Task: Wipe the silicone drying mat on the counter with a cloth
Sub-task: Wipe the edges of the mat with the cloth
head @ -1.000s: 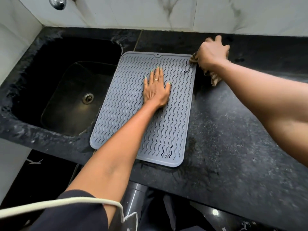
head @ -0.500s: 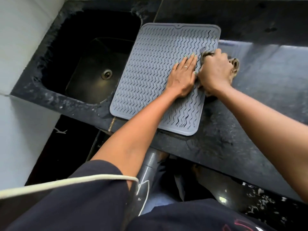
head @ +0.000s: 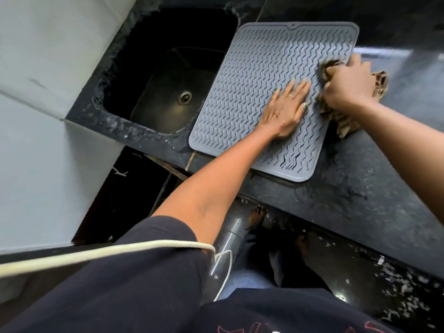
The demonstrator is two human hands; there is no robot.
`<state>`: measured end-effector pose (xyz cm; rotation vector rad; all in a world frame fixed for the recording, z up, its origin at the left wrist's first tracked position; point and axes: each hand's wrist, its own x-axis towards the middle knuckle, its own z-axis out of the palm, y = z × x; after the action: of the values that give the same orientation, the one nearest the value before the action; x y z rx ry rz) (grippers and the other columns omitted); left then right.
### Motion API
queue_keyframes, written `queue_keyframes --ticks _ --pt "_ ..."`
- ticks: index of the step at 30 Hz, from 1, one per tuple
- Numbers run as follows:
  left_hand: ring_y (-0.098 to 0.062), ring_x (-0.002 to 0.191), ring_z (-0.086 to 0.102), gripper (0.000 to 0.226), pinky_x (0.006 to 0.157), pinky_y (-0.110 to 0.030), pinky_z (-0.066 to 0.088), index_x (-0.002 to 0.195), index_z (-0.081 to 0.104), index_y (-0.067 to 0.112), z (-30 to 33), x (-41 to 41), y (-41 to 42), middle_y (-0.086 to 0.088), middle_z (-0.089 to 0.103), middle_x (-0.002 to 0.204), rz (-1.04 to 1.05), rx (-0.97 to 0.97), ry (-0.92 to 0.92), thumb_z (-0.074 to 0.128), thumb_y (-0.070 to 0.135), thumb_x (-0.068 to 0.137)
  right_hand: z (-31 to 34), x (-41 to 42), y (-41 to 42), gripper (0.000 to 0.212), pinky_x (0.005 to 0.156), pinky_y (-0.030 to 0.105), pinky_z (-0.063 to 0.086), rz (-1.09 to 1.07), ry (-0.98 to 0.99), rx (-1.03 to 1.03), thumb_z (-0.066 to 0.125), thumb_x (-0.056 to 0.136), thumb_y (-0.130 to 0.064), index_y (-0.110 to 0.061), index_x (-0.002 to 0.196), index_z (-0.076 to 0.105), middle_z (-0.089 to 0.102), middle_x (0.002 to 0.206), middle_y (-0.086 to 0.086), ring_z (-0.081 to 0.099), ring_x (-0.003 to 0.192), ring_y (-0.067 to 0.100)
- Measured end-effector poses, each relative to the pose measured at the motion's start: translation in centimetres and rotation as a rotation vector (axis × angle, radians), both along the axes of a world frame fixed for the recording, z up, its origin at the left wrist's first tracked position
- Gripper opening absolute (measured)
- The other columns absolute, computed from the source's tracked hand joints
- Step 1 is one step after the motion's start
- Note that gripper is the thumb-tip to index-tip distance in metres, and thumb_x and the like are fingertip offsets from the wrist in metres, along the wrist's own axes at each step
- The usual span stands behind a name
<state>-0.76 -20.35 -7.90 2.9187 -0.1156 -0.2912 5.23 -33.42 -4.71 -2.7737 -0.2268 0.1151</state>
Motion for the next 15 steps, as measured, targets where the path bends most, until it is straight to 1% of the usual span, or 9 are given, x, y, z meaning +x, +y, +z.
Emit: queue_keyframes --ticks 2,4,6,7,9,11,13,15 --pt "-0.02 0.15 0.002 0.053 0.122 -0.039 0.002 0.153 0.006 0.019 -0.1 -0.2 0.1 0.001 0.005 0.163 -0.002 0.03 0.014 0.021 0.029 0.104 -0.9 -1.8 0.6 0.02 0.088 0.051 0.041 0.006 -0.065 0.006 0.056 0.08 -0.008 0.003 0.096 0.061 0.043 0.122 0.024 0.043 0.108 0.044" --pt "-0.019 0.15 0.003 0.053 0.121 -0.039 0.003 0.153 0.006 0.02 -0.1 0.0 0.1 0.003 0.004 0.163 0.007 0.035 0.026 0.021 0.03 0.104 -1.8 -4.3 1.0 0.016 0.074 0.047 0.044 -0.007 -0.167 0.007 0.054 0.079 -0.003 0.008 0.089 0.06 0.049 0.11 0.025 0.05 0.094 0.043" --pt "-0.018 0.15 0.004 0.053 0.121 -0.038 0.004 0.153 0.006 0.02 -0.3 0.0 -0.2 0.004 0.005 0.163 0.015 0.051 0.013 0.02 0.029 0.104 -2.5 -7.0 1.0 0.018 0.061 0.04 0.039 0.018 -0.266 -0.008 0.048 0.082 -0.004 0.009 0.087 0.059 0.053 0.099 0.028 0.055 0.082 0.042" --pt "-0.018 0.15 0.005 0.053 0.121 -0.038 0.005 0.154 0.006 0.021 -0.5 0.0 -0.1 0.004 0.005 0.162 0.02 0.057 0.005 0.02 0.029 0.103 -2.8 -8.1 1.1 0.021 0.058 0.039 0.037 0.037 -0.301 -0.018 0.045 0.083 -0.005 0.009 0.087 0.059 0.055 0.096 0.029 0.056 0.078 0.042" --pt "-0.018 0.15 0.005 0.053 0.121 -0.038 0.005 0.154 0.006 0.021 -0.6 -0.1 -0.2 0.005 0.005 0.162 0.028 0.062 0.005 0.02 0.029 0.103 -3.0 -10.3 0.8 0.023 0.055 0.038 0.037 0.081 -0.361 -0.037 0.043 0.082 -0.006 0.009 0.084 0.06 0.058 0.091 0.029 0.058 0.072 0.041" --pt "-0.018 0.15 0.004 0.053 0.121 -0.039 0.005 0.154 0.005 0.022 -0.3 -0.2 -0.4 0.005 0.004 0.163 0.035 0.086 0.015 0.02 0.029 0.103 -3.0 -12.1 0.6 0.021 0.054 0.038 0.039 0.12 -0.386 -0.036 0.045 0.081 -0.005 0.009 0.081 0.061 0.059 0.087 0.029 0.059 0.068 0.041" --pt "-0.018 0.15 0.002 0.053 0.122 -0.04 0.004 0.153 0.003 0.022 0.1 -0.3 -0.4 0.005 0.002 0.163 0.044 0.073 0.042 0.02 0.029 0.104 -2.9 -13.5 0.5 0.019 0.054 0.038 0.038 0.156 -0.378 -0.051 0.047 0.08 -0.004 0.008 0.079 0.061 0.059 0.085 0.027 0.059 0.068 0.04" --pt "-0.02 0.15 -0.001 0.052 0.122 -0.043 0.001 0.153 0.002 0.022 0.8 -0.5 -0.9 0.004 0.0 0.163 0.073 0.029 0.083 0.021 0.027 0.105 -2.6 -13.7 0.2 0.02 0.054 0.036 0.034 0.167 -0.35 -0.062 0.049 0.08 -0.009 0.006 0.081 0.062 0.06 0.087 0.024 0.06 0.071 0.04"
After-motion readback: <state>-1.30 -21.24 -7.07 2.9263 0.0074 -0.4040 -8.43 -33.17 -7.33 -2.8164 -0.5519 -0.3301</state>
